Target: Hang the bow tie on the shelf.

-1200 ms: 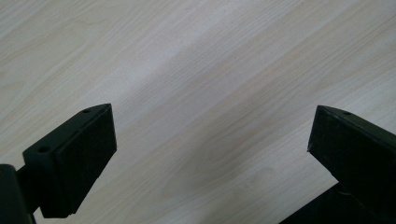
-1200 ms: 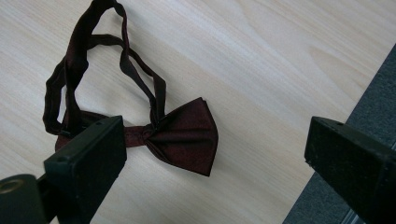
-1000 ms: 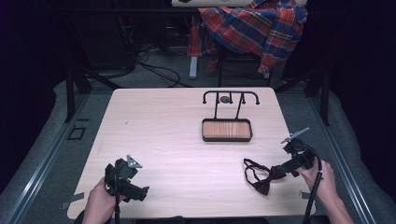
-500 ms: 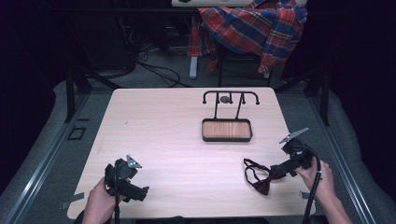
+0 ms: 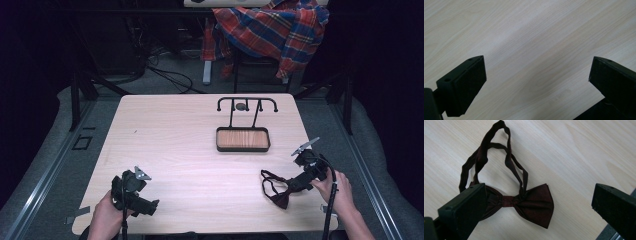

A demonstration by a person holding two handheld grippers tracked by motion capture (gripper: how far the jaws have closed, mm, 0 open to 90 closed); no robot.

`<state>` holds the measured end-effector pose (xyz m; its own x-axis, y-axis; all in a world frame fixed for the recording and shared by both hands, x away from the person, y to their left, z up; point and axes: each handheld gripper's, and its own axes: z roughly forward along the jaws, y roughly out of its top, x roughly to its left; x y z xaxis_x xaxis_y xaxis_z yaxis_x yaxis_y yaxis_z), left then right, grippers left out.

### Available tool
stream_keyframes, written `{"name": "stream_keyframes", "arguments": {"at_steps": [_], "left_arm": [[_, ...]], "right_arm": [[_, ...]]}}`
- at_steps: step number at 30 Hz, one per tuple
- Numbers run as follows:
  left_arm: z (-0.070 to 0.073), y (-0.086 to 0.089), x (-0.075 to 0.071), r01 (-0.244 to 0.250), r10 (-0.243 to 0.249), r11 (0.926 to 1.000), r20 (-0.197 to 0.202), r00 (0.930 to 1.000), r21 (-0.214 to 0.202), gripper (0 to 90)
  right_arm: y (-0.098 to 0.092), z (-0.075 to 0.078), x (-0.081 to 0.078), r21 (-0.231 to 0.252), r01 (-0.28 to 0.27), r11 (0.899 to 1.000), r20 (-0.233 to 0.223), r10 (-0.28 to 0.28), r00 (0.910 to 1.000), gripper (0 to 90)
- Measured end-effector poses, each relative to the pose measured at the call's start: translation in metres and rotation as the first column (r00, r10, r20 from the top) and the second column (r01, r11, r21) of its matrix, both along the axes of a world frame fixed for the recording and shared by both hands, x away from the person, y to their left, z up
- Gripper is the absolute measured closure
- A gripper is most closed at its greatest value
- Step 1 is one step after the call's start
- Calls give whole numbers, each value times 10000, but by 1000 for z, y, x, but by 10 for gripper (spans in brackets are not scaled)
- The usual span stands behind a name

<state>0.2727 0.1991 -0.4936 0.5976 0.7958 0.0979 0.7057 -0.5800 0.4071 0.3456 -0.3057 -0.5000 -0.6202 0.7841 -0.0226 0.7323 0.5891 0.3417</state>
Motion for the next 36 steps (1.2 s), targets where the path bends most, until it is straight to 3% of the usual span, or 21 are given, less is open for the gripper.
{"name": "stream_keyframes", "arguments": {"at_steps": [3,15,16,17,19,20,24,25,32,36], "left_arm": [[0,1,0,-46,46,10000,14,10000,-38,11],[0,0,0,-65,65,10000,56,10000,-44,12],[0,0,0,-79,79,10000,57,10000,-42,12],[0,1,-1,-78,78,10000,74,9999,-63,12],[0,0,0,-90,90,10000,64,9999,-40,12],[0,0,0,-87,88,10000,34,10000,-12,12],[0,0,0,-76,76,10000,16,10000,2,12],[0,0,0,-86,86,10000,5,10000,13,11],[-1,0,1,-73,73,10000,-38,10000,7,11],[0,1,0,-100,100,9999,-4,9999,-46,11]], "right_arm": [[6,-4,3,-203,-290,9994,-361,283,9989,2],[21,-11,10,-408,-344,9986,-391,328,9987,2],[24,-12,10,-512,-346,9981,-426,325,9986,2],[27,-12,12,-1061,-647,9923,-689,575,9960,2],[28,-12,13,-1109,-728,9912,-742,648,9951,2],[30,-13,13,-862,-658,9941,-629,605,9962,2],[31,-14,17,-864,-748,9934,-435,713,9965,2],[32,-14,19,-1017,-864,9911,-451,822,9956,2],[32,-19,29,-610,-795,9950,-482,766,9959,2],[34,-21,36,-706,-907,9934,-475,874,9950,3]]}}
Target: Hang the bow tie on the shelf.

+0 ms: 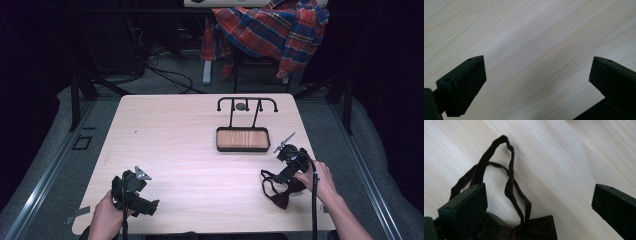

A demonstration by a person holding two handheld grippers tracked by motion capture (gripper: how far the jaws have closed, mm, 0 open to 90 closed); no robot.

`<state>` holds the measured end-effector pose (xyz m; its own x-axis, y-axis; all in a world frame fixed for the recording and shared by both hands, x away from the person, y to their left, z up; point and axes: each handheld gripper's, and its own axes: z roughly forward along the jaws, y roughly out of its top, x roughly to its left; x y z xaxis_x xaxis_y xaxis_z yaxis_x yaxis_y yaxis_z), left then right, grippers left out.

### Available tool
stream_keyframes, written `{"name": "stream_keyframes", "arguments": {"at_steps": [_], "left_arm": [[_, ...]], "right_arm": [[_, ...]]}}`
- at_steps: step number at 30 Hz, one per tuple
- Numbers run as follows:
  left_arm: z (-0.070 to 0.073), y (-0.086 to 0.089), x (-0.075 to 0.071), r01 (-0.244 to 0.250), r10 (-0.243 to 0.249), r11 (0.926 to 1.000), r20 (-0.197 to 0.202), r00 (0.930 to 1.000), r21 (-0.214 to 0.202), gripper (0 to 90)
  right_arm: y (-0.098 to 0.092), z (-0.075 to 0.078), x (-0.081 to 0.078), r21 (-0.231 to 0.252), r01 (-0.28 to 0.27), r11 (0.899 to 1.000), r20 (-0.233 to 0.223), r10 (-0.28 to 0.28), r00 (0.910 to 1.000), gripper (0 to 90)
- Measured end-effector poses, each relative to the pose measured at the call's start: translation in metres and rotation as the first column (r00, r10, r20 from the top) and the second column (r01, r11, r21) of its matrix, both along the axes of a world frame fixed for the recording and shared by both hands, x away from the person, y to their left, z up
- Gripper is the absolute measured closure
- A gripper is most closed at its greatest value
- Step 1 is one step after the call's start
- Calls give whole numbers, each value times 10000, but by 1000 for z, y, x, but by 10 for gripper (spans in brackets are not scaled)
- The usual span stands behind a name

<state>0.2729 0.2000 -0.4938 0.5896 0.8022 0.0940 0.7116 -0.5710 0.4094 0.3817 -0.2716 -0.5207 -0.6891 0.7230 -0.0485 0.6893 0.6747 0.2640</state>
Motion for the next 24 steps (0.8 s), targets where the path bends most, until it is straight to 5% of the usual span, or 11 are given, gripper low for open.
{"name": "stream_keyframes", "arguments": {"at_steps": [11,24], "left_arm": [[0,1,0,-5,4,10000,-23,10000,-26,11],[0,2,1,-30,29,9999,-61,10000,-123,11]], "right_arm": [[8,-3,6,75,-69,9999,-139,70,9999,55],[12,-2,1,102,-386,9992,-270,389,9989,453]]}}
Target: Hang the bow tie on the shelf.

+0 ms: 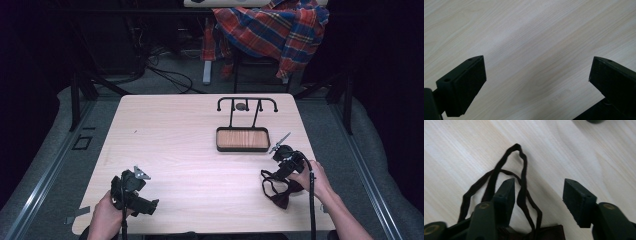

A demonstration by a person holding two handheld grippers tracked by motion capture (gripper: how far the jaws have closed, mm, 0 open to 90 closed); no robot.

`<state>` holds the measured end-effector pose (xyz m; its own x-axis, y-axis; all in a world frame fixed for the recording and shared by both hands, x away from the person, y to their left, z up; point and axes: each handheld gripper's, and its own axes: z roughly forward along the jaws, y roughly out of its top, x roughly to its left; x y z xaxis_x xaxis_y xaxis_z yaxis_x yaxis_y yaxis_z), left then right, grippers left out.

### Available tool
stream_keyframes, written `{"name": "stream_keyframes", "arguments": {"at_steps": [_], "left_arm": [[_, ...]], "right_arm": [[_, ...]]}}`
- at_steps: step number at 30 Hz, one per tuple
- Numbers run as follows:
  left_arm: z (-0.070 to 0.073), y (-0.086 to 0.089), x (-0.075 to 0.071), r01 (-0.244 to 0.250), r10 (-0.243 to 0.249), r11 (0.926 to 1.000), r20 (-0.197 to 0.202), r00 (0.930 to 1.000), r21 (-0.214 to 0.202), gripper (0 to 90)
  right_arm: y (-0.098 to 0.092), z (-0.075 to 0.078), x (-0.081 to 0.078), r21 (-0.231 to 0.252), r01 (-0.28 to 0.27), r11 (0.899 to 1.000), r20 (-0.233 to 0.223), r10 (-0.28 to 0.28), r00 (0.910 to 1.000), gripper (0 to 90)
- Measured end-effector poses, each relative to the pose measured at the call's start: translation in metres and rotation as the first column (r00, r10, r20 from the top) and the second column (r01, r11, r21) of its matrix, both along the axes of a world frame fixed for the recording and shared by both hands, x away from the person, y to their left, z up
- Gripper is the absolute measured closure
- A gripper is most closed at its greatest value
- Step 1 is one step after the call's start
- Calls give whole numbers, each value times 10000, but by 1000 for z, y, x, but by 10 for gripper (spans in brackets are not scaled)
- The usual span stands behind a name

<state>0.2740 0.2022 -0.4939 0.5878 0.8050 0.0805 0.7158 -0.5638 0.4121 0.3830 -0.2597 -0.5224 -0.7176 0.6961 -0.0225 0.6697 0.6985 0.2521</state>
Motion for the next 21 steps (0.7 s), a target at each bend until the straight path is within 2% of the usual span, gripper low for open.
{"name": "stream_keyframes", "arguments": {"at_steps": [2,3,5,6,8,13,15,18,19,20,21], "left_arm": [[0,0,0,14,-14,10000,5,10000,2,11],[0,0,0,18,-18,10000,9,10000,9,11],[0,0,0,21,-21,10000,12,10000,9,11],[0,0,0,16,-16,10000,12,10000,3,11],[0,0,0,22,-22,10000,8,10000,8,11],[0,0,0,24,-24,10000,16,10000,12,11],[0,0,0,24,-24,10000,10,10000,10,11],[0,0,0,24,-24,10000,10,10000,15,11],[0,0,0,28,-28,10000,7,10000,16,11],[0,0,0,26,-26,10000,9,10000,17,11],[0,0,0,30,-30,10000,11,10000,15,11]], "right_arm": [[5,-3,-3,51,-87,9999,5,87,10000,507],[7,-3,-3,-198,-238,9995,-40,237,9997,525],[8,-3,-4,-294,-314,9991,-79,312,9995,544],[10,-5,-4,-527,-533,9972,-270,520,9983,584],[11,-7,-5,-458,-467,9979,-276,455,9986,615],[12,-11,-5,-810,-756,9938,-665,703,9953,678],[13,-14,-7,-781,-655,9948,-567,611,9965,715],[14,-13,-7,-1029,-872,9909,-766,795,9939,805],[14,-16,-9,-832,-643,9945,-605,593,9964,817],[14,-17,-9,-886,-689,9937,-597,637,9962,831],[14,-15,-8,-1230,-963,9877,-781,872,9931,843]]}}
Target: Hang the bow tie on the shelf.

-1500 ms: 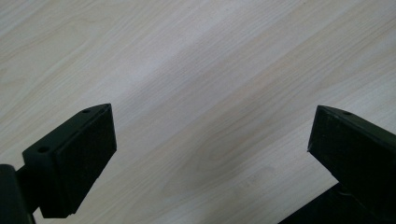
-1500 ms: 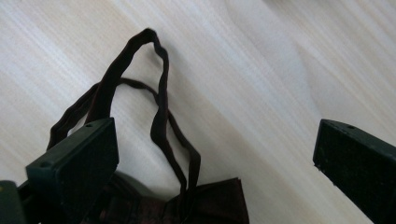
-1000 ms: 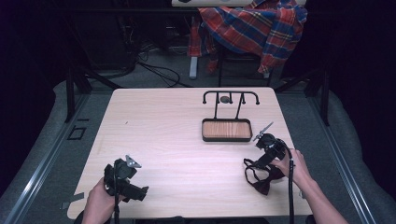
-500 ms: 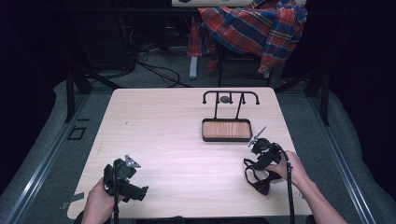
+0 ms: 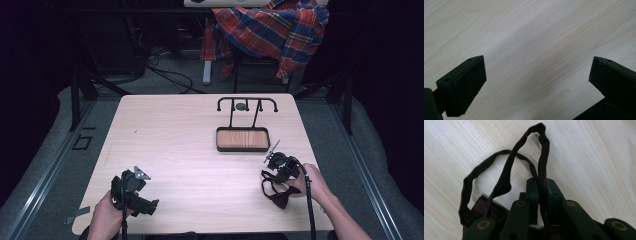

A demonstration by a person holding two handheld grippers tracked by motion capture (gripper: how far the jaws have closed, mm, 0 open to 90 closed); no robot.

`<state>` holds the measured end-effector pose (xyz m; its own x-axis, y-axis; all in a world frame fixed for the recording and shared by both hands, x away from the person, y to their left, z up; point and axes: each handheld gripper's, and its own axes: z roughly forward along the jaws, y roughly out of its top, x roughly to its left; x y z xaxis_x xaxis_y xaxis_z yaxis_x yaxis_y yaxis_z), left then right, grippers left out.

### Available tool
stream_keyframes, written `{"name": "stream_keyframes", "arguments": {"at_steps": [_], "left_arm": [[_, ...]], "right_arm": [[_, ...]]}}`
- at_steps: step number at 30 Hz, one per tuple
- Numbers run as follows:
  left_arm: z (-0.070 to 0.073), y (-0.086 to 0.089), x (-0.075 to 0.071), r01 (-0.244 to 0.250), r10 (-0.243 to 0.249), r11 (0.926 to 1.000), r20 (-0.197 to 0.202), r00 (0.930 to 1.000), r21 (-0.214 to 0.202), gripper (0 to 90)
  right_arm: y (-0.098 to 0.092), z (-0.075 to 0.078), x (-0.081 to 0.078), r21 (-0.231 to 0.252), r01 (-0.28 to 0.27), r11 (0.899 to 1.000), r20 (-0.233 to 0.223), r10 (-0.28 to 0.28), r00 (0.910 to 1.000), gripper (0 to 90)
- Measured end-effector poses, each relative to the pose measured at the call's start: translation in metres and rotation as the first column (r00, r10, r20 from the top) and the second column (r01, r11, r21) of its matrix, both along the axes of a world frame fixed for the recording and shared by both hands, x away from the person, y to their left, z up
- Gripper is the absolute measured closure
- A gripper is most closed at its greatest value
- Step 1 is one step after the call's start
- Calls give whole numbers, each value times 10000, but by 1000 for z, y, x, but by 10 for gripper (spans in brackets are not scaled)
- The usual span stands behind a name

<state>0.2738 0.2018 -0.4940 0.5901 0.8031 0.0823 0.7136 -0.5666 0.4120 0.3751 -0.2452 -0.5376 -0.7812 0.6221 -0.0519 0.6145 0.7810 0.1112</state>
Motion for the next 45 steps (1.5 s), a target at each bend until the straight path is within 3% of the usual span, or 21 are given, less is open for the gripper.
{"name": "stream_keyframes", "arguments": {"at_steps": [5,11,14,15,16,19,21,31,39,41,43,45], "left_arm": [[0,0,0,-6,6,10000,1,10000,17,12],[0,0,0,-14,14,10000,3,10000,17,12],[0,0,0,-11,11,10000,2,10000,27,12],[0,0,0,-2,2,10000,2,10000,15,12],[0,0,0,0,0,10000,0,10000,13,12],[0,0,0,11,-11,10000,-4,10000,32,12],[0,0,0,-12,12,10000,-1,10000,34,12],[0,-1,0,20,-20,10000,-1,10000,78,12],[0,-1,0,26,-26,10000,-16,10000,66,12],[0,-1,0,6,-6,10000,-19,10000,52,12],[0,-1,0,1,-1,10000,-20,10000,51,12],[0,-1,0,7,-7,10000,-27,10000,67,12]], "right_arm": [[-2,1,-1,-182,58,9998,172,-55,9998,880],[-7,11,-5,392,514,9979,757,-542,9957,888],[-9,19,-8,402,543,9977,1102,-585,9922,890],[-10,21,-9,617,597,9963,1200,-668,9905,891],[-10,25,-10,469,505,9976,1302,-562,9899,891],[-11,30,-13,834,604,9947,1627,-734,9839,892],[-12,36,-15,728,584,9956,1822,-708,9807,892],[-12,52,-20,1393,763,9873,2638,-1112,9581,893],[-13,60,-20,1684,908,9815,2932,-1378,9461,893],[-14,63,-20,1566,869,9838,2953,-1306,9464,893],[-14,64,-20,1781,949,9794,3024,-1463,9419,894],[-15,67,-20,1643,951,9818,3105,-1430,9398,894]]}}
